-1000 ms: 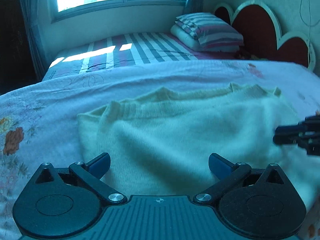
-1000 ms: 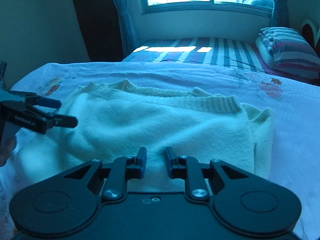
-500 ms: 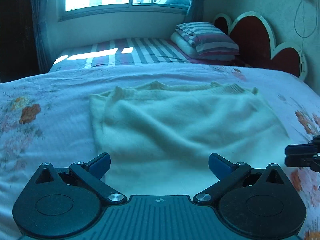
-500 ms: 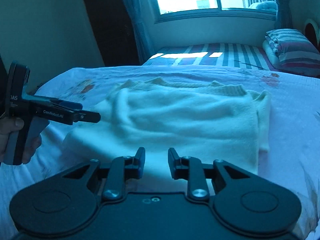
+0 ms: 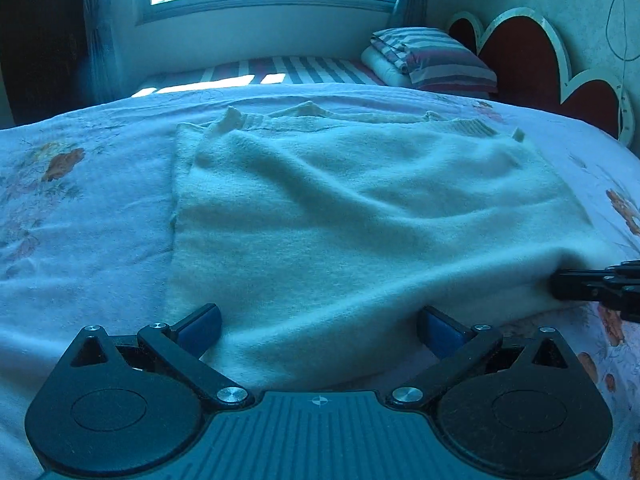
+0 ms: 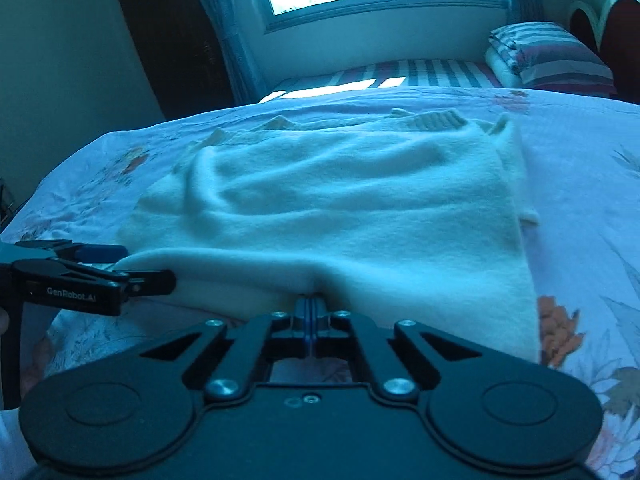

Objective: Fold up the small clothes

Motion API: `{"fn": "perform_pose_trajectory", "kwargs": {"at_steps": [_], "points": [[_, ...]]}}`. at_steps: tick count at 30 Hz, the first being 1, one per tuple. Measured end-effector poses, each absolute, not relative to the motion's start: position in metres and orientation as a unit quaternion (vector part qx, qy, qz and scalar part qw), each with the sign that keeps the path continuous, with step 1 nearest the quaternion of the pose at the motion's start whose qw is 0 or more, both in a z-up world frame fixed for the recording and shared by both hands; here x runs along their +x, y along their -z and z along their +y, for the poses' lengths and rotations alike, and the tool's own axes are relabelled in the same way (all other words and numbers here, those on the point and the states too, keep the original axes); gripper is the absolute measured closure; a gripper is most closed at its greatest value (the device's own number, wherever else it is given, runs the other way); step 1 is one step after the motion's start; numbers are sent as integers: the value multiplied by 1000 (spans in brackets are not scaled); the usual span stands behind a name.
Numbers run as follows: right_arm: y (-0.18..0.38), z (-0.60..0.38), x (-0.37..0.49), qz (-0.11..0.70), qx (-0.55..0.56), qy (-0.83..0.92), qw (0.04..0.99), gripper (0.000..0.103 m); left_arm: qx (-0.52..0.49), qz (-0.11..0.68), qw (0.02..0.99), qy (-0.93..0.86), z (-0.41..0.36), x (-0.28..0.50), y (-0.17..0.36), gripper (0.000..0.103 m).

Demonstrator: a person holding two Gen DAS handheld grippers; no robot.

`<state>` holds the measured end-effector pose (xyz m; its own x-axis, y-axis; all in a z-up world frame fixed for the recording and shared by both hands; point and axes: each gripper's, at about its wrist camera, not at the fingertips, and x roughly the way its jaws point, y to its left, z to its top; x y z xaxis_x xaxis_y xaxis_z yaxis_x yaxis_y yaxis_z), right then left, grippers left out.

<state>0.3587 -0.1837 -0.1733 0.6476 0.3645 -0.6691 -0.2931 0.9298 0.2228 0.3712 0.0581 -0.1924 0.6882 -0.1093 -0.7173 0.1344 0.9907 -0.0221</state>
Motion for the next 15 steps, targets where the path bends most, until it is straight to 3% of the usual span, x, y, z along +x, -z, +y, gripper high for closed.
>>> {"fn": "perform_pose_trajectory", "kwargs": {"at_steps": [5,8,10,12,15], "points": [[149,-169,350,345,37,-221,911,89,-6,366,928,68,62,360,172,0],[153,-147,368,357,39,-249,900,87,20,381,921,72,44,367,180,0],[166,-139,382,380,29,-245,892,90,22,408,911,62,40,380,194,0],[176,-145,391,391,30,-227,891,102,13,403,913,57,43,384,195,0],[175,-170,394,389,46,-193,900,103,20,403,914,46,48,383,187,0]]}}
